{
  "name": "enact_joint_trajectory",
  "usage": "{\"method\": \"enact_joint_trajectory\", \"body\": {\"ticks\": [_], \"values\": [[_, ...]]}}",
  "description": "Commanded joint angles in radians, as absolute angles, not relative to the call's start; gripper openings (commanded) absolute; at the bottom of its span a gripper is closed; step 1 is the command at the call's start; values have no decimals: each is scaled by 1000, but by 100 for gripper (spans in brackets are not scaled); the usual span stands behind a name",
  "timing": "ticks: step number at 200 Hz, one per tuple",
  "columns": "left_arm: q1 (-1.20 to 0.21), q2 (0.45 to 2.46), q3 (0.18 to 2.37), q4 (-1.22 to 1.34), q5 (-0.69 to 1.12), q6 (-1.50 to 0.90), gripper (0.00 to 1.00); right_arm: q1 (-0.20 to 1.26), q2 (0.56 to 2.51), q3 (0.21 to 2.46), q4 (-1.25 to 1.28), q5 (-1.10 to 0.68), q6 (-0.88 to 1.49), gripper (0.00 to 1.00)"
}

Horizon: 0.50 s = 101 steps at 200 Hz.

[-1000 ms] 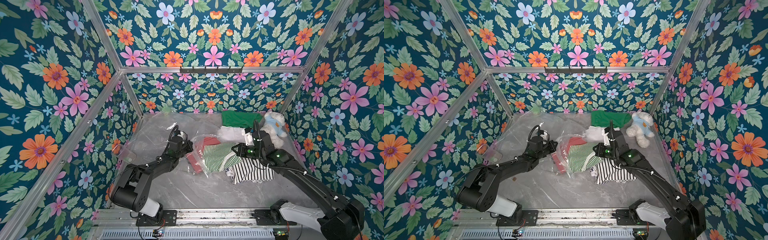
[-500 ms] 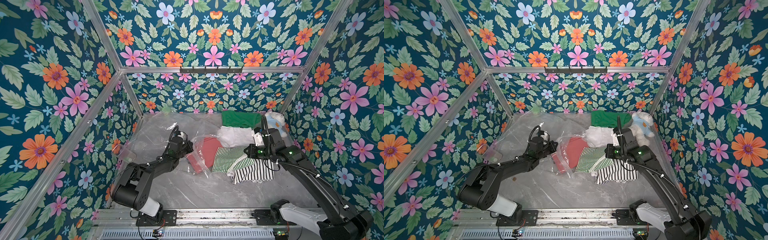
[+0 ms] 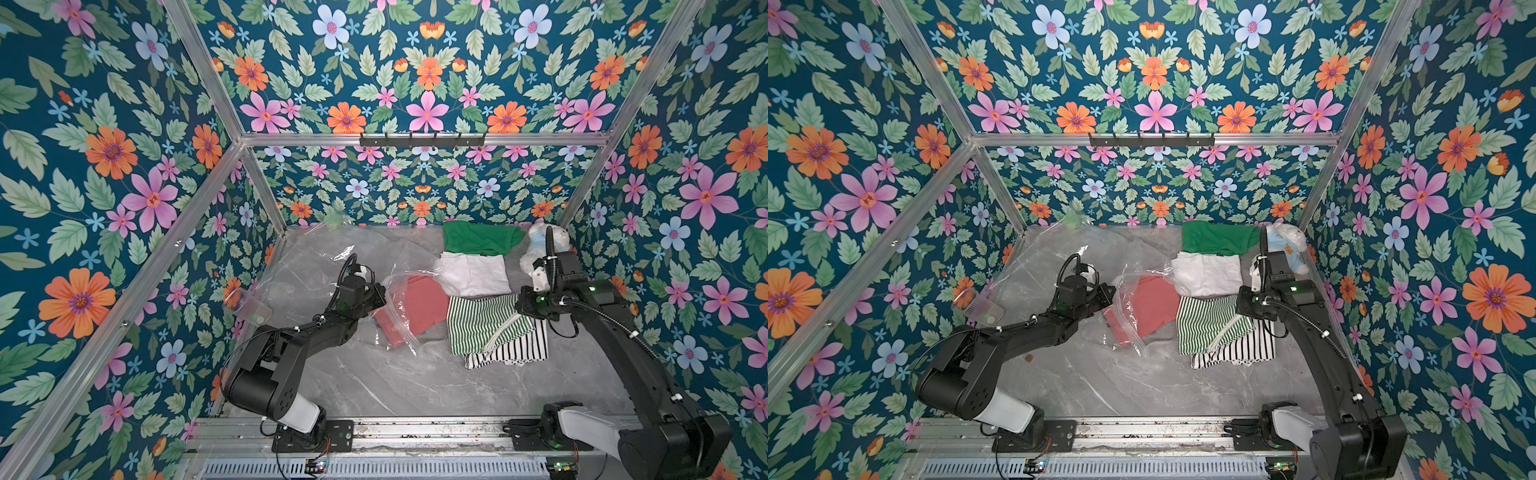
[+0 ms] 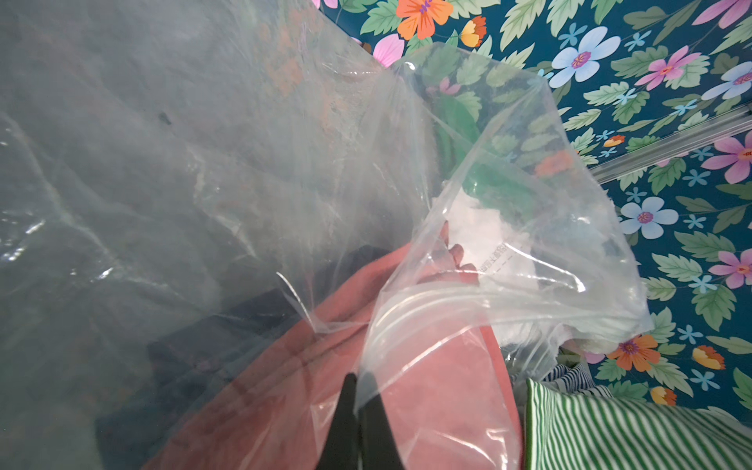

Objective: Take the tank top out of the vacuum bag
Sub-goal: Take out the tank top from the vacuum bag.

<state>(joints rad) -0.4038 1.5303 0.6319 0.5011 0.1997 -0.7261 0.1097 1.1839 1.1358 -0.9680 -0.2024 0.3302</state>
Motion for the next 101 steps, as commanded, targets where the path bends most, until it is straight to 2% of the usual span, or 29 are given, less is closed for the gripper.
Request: {"method": "enact_joint_trajectory", "body": {"ticks": [1, 53, 101], "values": [[-402, 1528, 633, 518, 192, -726, 0, 94, 1212, 1115, -965, -175, 304, 0], [-402, 1528, 633, 518, 190, -730, 0, 79, 1290, 1084, -973, -12, 305, 0], [-403, 1528, 637, 511, 186, -727, 0, 78, 1209, 1121, -946, 22, 305, 0]]}}
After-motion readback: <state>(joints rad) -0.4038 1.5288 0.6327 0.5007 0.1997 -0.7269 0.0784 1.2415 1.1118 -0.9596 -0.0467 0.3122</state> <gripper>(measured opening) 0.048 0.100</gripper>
